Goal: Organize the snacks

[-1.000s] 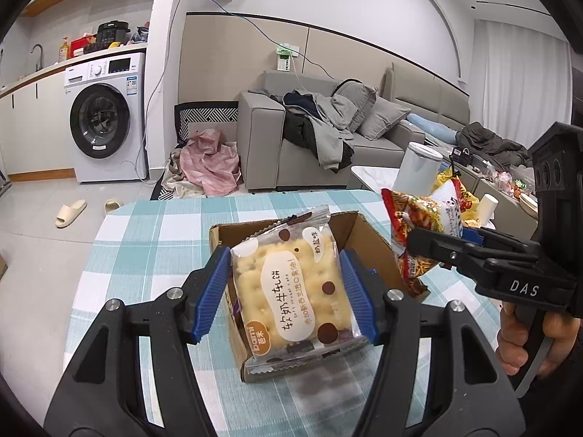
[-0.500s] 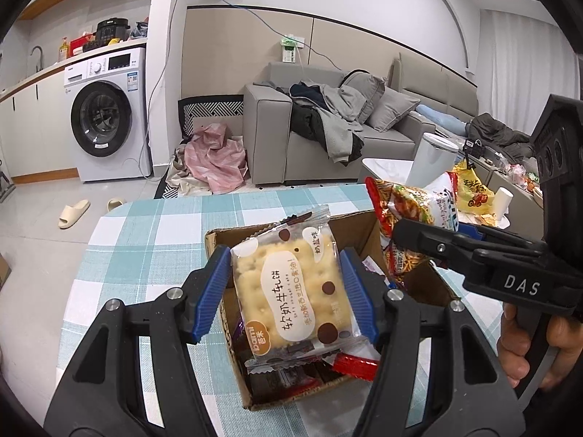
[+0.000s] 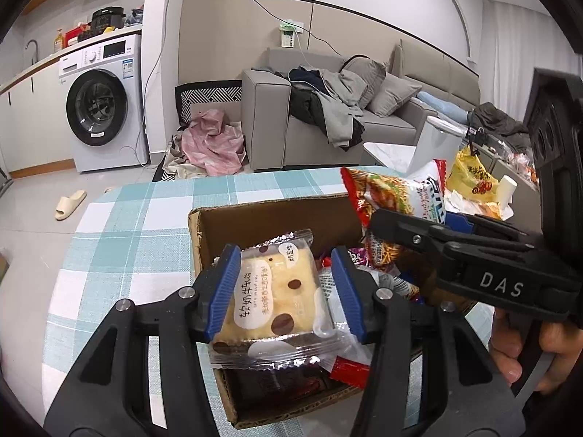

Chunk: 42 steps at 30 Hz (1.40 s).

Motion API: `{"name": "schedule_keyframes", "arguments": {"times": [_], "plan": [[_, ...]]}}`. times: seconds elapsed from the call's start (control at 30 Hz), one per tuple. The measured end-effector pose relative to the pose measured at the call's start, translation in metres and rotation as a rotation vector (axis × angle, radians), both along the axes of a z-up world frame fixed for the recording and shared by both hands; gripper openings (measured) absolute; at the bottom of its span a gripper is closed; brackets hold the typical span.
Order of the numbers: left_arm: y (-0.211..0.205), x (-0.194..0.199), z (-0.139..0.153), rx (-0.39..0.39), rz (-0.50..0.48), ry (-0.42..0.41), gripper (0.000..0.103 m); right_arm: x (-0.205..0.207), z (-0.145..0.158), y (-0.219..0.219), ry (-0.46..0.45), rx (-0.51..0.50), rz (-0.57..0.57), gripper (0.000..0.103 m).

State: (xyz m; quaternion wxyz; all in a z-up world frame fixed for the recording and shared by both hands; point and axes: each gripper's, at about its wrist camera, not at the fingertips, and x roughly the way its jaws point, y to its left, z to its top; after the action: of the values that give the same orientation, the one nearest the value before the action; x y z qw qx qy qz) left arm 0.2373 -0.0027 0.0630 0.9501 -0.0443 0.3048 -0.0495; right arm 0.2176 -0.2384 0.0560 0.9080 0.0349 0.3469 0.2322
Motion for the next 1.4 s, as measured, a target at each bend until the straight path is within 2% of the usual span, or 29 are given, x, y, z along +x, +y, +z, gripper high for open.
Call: {"name": "schedule_keyframes", "arguments": {"times": [0.17, 0.3, 0.33, 0.5, 0.73, 0.87, 1.13, 1.4], "plan": [[0.004, -0.001, -0.003, -0.009, -0.003, 0.001, 0.05, 0.001, -0.004, 0.002, 0.01, -0.016, 0.013, 0.061], [0.007, -0.008, -0.001, -0.003, -0.004, 0.006, 0.052, -0.001, -0.002, -0.004, 0.01, -0.004, 0.03, 0.071], [0.008, -0.01, -0.001, -0.002, 0.0, 0.006, 0.054, -0.003, -0.002, -0.006, 0.006, -0.007, 0.03, 0.073], [0.015, -0.02, 0.004, -0.032, 0.017, -0.006, 0.078, -0.012, 0.004, -0.016, -0.026, -0.021, 0.028, 0.083], [0.022, -0.043, 0.016, -0.038, 0.045, -0.054, 0.085, -0.026, 0.006, -0.027, -0.035, -0.007, 0.053, 0.1], [0.022, -0.059, 0.023, -0.023, 0.05, -0.083, 0.102, -0.036, 0.006, -0.033, -0.043, 0.017, 0.075, 0.102], [0.022, -0.091, 0.033, -0.009, 0.073, -0.125, 0.102, -0.065, 0.005, -0.042, -0.085, 0.032, 0.108, 0.102], [0.024, -0.12, 0.024, 0.007, 0.097, -0.145, 0.102, -0.089, 0.004, -0.053, -0.125, 0.047, 0.125, 0.102]]}}
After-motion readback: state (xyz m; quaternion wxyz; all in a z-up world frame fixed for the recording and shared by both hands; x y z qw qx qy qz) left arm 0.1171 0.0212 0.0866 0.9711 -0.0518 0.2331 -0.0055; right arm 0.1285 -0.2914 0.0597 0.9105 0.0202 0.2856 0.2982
